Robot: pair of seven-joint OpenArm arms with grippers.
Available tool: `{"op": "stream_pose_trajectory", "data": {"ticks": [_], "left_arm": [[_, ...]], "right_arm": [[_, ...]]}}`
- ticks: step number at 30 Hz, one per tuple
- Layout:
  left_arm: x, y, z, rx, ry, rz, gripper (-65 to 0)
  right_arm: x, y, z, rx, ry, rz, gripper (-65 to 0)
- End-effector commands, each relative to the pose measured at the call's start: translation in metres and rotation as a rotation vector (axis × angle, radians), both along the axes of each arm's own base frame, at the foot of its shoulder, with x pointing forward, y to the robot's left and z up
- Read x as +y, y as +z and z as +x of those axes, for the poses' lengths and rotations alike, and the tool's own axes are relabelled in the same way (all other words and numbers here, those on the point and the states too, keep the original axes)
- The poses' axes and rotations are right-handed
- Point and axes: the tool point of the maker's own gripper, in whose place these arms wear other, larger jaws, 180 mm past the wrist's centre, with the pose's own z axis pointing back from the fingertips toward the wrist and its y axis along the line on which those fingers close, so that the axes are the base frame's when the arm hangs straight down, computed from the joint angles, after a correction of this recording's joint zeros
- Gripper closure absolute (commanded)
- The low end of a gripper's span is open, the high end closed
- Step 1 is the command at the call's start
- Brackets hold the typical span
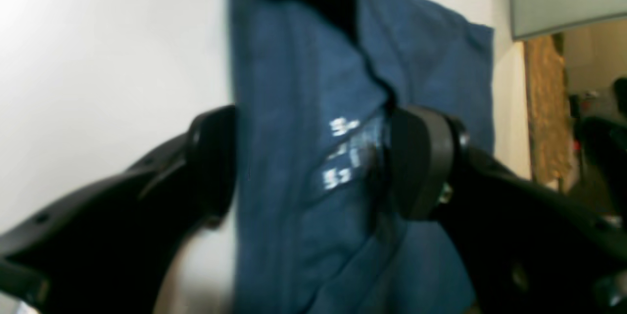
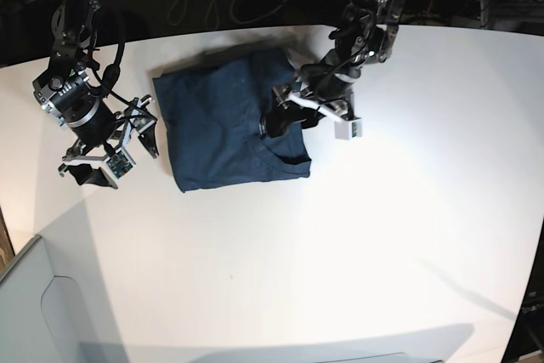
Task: Fold the T-shirt properly
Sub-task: 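Fold the bundle's collar edge over with the left gripper, then press the folded shirt flat with the left gripper and withdraw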
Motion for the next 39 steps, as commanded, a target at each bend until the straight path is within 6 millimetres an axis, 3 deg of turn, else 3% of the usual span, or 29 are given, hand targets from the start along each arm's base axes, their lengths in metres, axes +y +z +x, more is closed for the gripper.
{"op": "stream_pose_trajectory", "data": {"ticks": [1,3,9,10,16,21,26,29,34,36,39], "left_arm": [[0.002,-0.007,-0.003,0.035,-0.004,0.014,-43.6],[-0.001,-0.011,0.0,0.041,-0.014,0.017,-35.4],[-0.017,-0.025,0.009,0.054,-0.097,0.058,-2.1],[-0.013,-0.027,0.013,0.054,-0.109,0.078,0.0],[-0.017,-0.045,0.051,0.122,-0.351,0.262,0.0],[-0.047,-0.034,0.086,-0.083,-0.81,0.598,0.0],[-0.087,-0.029,0.101,-0.277,-1.227,0.92,0.0],[-0.116,-0.022,0.111,-0.4,-1.344,1.063,0.0],[-0.149,-0.016,0.115,-0.52,-1.421,1.214,0.0],[-0.156,-0.013,0.115,-0.552,-1.435,1.245,-8.8],[-0.159,-0.01,0.117,-0.567,-1.434,1.259,-27.5]], "right_arm": [[-0.009,0.017,0.003,-0.054,-0.011,-0.018,-50.3],[-0.021,0.032,0.003,-0.094,-0.045,-0.036,-50.3],[-0.069,0.069,-0.007,-0.204,-0.22,-0.067,-50.3],[-0.078,0.074,-0.01,-0.215,-0.25,-0.074,-50.3],[-0.12,0.079,-0.031,-0.234,-0.419,-0.073,-50.3],[-0.133,0.076,-0.042,-0.229,-0.485,-0.067,-50.3],[-0.14,0.071,-0.051,-0.221,-0.538,-0.046,-50.3],[-0.141,0.068,-0.055,-0.217,-0.559,-0.036,-50.3],[-0.142,0.062,-0.062,-0.191,-0.562,-0.041,-50.3],[-0.142,0.061,-0.063,-0.189,-0.565,-0.041,-50.3],[-0.14,0.056,-0.066,-0.173,-0.566,-0.036,-50.3]]}}
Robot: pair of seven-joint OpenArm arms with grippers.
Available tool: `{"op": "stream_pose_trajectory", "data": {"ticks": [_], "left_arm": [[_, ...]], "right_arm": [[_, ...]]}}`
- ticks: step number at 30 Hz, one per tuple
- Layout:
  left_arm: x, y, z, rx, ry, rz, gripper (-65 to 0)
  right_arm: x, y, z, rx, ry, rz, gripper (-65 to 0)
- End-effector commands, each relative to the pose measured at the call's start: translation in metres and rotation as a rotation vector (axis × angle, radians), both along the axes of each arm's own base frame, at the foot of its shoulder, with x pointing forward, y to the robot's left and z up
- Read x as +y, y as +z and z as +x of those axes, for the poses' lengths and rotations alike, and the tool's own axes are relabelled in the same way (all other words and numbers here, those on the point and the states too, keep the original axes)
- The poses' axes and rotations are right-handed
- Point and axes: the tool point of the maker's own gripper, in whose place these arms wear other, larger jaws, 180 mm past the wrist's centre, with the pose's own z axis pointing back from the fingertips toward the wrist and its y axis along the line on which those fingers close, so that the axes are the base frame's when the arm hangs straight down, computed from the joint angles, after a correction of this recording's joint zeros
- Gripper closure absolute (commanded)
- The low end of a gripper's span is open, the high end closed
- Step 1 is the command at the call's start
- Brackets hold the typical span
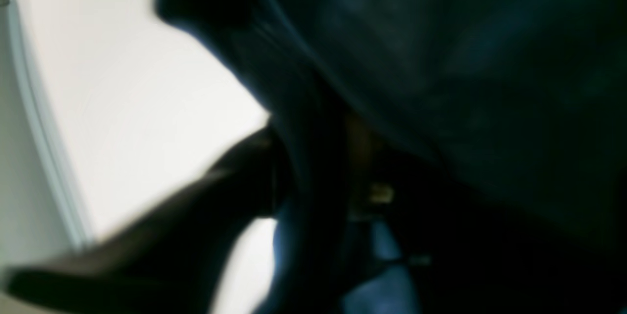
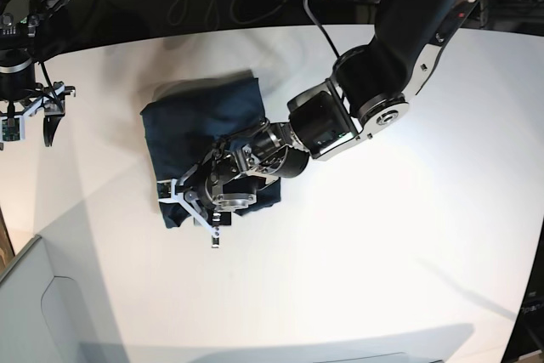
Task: Fold the T-shirt properly
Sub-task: 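Press the folded shirt flat with the left gripper and withdraw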
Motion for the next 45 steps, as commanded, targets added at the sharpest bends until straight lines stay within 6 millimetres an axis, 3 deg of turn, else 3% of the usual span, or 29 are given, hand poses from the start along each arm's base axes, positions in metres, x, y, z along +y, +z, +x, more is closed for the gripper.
{"op": "stream_pose_trajectory", "data": {"ticks": [1,4,9,13,16,18,22,25,27,28,32,37,39,42,45], "left_arm": [[-0.006,0.004,-0.004,0.029,-0.024,-0.006,-32.7],[-0.016,0.032,0.006,-0.019,-0.046,-0.065,-40.4],[-0.013,0.098,0.035,-0.113,0.01,-0.251,-40.3],[0.007,0.139,0.048,-0.191,0.054,-0.317,-40.3],[0.034,0.167,0.052,-0.242,0.124,-0.369,-40.3],[0.064,0.187,0.053,-0.288,0.191,-0.415,-40.3],[0.14,0.206,0.046,-0.34,0.392,-0.492,-40.3],[0.204,0.198,0.028,-0.346,0.584,-0.53,-40.3],[0.249,0.179,0.01,-0.331,0.726,-0.54,-40.3],[0.27,0.168,0.001,-0.319,0.796,-0.535,-40.3],[0.334,0.132,-0.035,-0.262,1.006,-0.515,-40.3],[0.376,0.111,-0.072,-0.192,1.159,-0.573,-40.3],[0.388,0.106,-0.083,-0.179,1.203,-0.576,-40.3],[0.4,0.098,-0.098,-0.165,1.243,-0.557,-40.3],[0.408,0.09,-0.111,-0.148,1.275,-0.535,-40.3]], "right_arm": [[0.002,0.011,0.003,-0.038,0.019,-0.013,-50.3],[0.003,0.007,0.001,-0.029,0.019,-0.006,-50.3],[0.02,0.001,0.007,-0.023,0.06,0.022,-50.2],[0.044,-0.008,0.01,-0.008,0.11,0.06,-50.1],[0.072,-0.019,0.011,0.017,0.18,0.097,-50.0],[0.094,-0.025,0.01,0.031,0.228,0.13,-49.2],[0.135,-0.037,0.006,0.063,0.325,0.189,-34.6],[0.157,-0.045,0.002,0.09,0.381,0.22,-15.3],[0.161,-0.054,-0.002,0.115,0.388,0.238,-2.2],[0.161,-0.062,-0.004,0.133,0.384,0.257,0.0],[0.159,-0.095,-0.008,0.204,0.376,0.313,-0.1],[0.164,-0.132,-0.015,0.23,0.38,0.416,0.0],[0.162,-0.145,-0.026,0.253,0.372,0.443,0.0],[0.16,-0.146,-0.033,0.247,0.378,0.448,0.0],[0.156,-0.126,-0.028,0.189,0.393,0.41,0.0]]}}
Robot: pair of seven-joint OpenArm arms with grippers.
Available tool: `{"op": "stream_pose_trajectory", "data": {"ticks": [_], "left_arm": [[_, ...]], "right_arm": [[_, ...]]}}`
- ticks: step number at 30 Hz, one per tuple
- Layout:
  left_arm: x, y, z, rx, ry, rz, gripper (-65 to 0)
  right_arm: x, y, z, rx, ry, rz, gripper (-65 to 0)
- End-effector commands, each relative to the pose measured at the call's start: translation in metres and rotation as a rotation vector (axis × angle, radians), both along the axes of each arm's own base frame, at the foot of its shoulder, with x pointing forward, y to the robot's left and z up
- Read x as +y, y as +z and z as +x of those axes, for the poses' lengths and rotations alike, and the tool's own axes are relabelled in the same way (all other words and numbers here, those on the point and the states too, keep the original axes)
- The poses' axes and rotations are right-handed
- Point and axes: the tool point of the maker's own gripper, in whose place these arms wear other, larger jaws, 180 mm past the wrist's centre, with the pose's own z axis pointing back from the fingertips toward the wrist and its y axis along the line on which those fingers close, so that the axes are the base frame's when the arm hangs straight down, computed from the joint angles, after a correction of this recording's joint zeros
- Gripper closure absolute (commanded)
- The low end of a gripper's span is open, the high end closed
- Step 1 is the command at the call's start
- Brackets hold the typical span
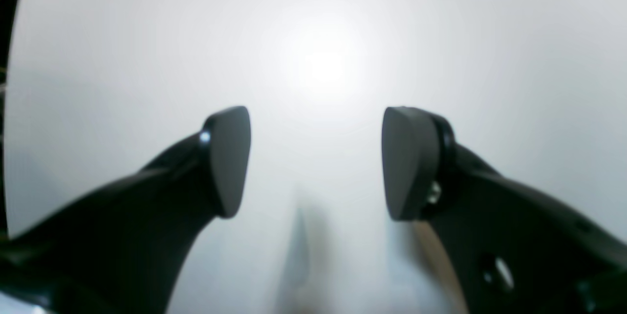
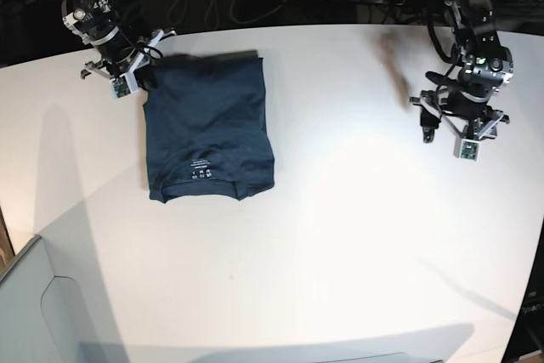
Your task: Fold the T-shirt properly
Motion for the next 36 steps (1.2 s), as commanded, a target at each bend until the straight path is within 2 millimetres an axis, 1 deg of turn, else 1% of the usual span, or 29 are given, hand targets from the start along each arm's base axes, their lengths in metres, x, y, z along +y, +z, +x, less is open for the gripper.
{"op": "stream_pose_trajectory", "data": {"ticks": [1,2,4,5,6,7,9,13,15,17,19,21,25,27,30,33,35,36], "left_arm": [[0.004,0.008,0.001,-0.026,-0.001,0.013,-40.3],[0.005,0.006,-0.003,-0.016,0.001,0.014,-40.3],[0.005,0.0,-0.012,0.007,0.001,0.015,-40.3],[0.005,-0.003,-0.016,0.017,0.003,0.015,-40.3],[0.007,-0.005,-0.021,0.027,0.01,0.015,-40.3],[0.009,-0.007,-0.025,0.034,0.015,0.016,-40.3],[0.006,-0.012,-0.032,0.046,0.027,0.001,-40.3],[0.011,-0.02,-0.049,0.065,0.08,-0.019,-40.3],[0.015,-0.023,-0.058,0.076,0.113,-0.029,-40.3],[0.017,-0.027,-0.064,0.083,0.143,-0.042,-40.3],[0.021,-0.031,-0.073,0.095,0.171,-0.05,-40.3],[0.02,-0.033,-0.077,0.097,0.188,-0.06,-40.3],[0.021,-0.041,-0.091,0.134,0.193,-0.062,-40.3],[0.02,-0.043,-0.093,0.14,0.194,-0.064,-40.3],[0.019,-0.046,-0.102,0.161,0.195,-0.064,-40.3],[0.011,-0.048,-0.108,0.158,0.199,-0.111,-40.3],[0.01,-0.048,-0.117,0.153,0.218,-0.155,-40.2],[0.01,-0.047,-0.12,0.148,0.227,-0.179,-40.1]], "right_arm": [[-0.004,0.03,0.014,-0.109,-0.002,-0.006,0.0],[-0.005,0.043,0.019,-0.142,-0.002,-0.026,0.0],[0.001,0.07,0.029,-0.219,0.01,-0.047,0.0],[0.008,0.081,0.034,-0.253,0.018,-0.042,0.0],[0.02,0.091,0.041,-0.288,0.037,-0.029,0.0],[0.032,0.096,0.047,-0.309,0.059,-0.01,0.0],[0.052,0.101,0.055,-0.331,0.103,0.025,0.0],[0.098,0.086,0.065,-0.278,0.213,0.091,0.0],[0.117,0.074,0.068,-0.245,0.26,0.126,0.0],[0.135,0.058,0.067,-0.205,0.3,0.17,0.0],[0.148,0.046,0.066,-0.174,0.328,0.202,0.0],[0.156,0.032,0.064,-0.14,0.337,0.234,0.0],[0.161,0.014,0.061,-0.108,0.327,0.286,0.0],[0.154,0.012,0.059,-0.111,0.329,0.274,0.0],[0.146,0.033,0.056,-0.168,0.333,0.243,0.0],[0.126,0.07,0.05,-0.266,0.308,0.177,0.0],[0.109,0.084,0.046,-0.297,0.273,0.135,0.0],[0.101,0.084,0.043,-0.294,0.254,0.119,0.0]]}}
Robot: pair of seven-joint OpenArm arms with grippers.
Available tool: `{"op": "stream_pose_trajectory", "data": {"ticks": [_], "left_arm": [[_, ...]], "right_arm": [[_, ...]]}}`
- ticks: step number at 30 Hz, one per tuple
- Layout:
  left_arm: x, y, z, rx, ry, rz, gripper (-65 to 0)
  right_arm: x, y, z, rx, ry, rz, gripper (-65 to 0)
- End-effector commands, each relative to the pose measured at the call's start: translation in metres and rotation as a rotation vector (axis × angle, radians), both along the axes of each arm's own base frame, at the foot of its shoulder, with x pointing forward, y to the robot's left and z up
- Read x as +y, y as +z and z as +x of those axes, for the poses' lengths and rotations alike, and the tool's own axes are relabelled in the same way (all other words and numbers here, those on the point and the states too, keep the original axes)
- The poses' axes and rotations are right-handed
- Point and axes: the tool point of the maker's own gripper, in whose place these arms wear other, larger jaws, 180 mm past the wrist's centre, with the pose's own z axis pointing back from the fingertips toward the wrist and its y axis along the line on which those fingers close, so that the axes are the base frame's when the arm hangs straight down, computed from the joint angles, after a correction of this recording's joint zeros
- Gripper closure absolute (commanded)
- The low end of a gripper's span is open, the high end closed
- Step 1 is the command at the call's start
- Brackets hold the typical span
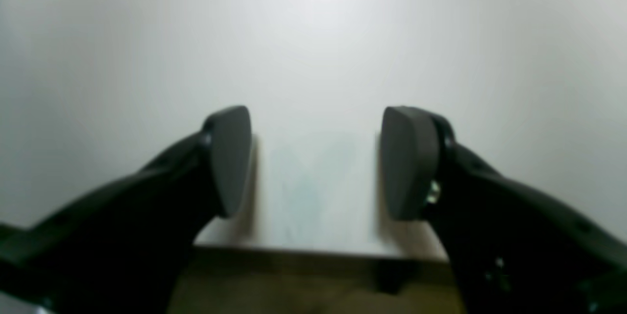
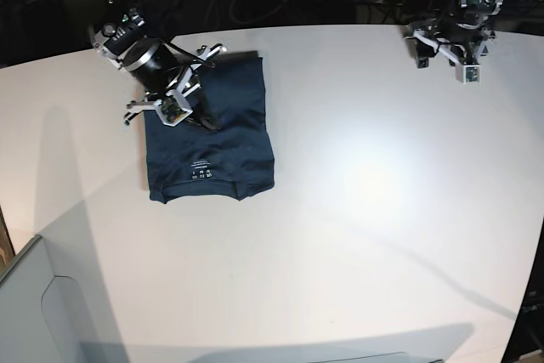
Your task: Fold the T-shirt properly
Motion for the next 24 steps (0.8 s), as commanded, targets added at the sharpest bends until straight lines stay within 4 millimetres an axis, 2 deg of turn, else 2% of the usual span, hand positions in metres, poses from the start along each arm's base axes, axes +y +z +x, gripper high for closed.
{"op": "stream_pose_trajectory", "data": {"ticks": [1,4,7,11,14,16,19,21,24], "left_arm": [[0.005,0.009,-0.001,-0.03,0.009,0.0,-40.1],[0.002,0.008,-0.014,-0.028,0.03,-0.05,-40.1],[0.005,0.008,-0.026,-0.019,0.048,-0.069,-40.1],[0.015,0.009,-0.043,0.0,0.087,-0.067,-40.1],[0.021,0.008,-0.055,0.021,0.103,-0.058,-40.1],[0.022,0.007,-0.062,0.04,0.107,-0.055,-40.1],[0.018,0.002,-0.077,0.077,0.108,-0.063,-39.0],[0.014,-0.002,-0.087,0.092,0.13,-0.078,-34.3],[0.007,-0.006,-0.098,0.09,0.15,-0.096,-24.3]], "right_arm": [[-0.006,0.006,0.0,-0.02,-0.016,0.007,0.0],[-0.03,-0.018,-0.005,0.042,-0.066,-0.012,-0.1],[-0.043,-0.051,-0.015,0.138,-0.069,-0.024,-0.1],[-0.046,-0.075,-0.021,0.184,-0.075,0.018,-0.1],[-0.05,-0.081,-0.028,0.191,-0.074,0.031,-0.1],[-0.047,-0.073,-0.028,0.158,-0.08,0.073,-0.1],[-0.056,-0.042,-0.027,0.07,-0.13,0.158,-0.1],[-0.063,-0.021,-0.027,0.021,-0.154,0.18,-0.1],[-0.068,-0.009,-0.043,0.027,-0.159,0.157,-0.1]]}}
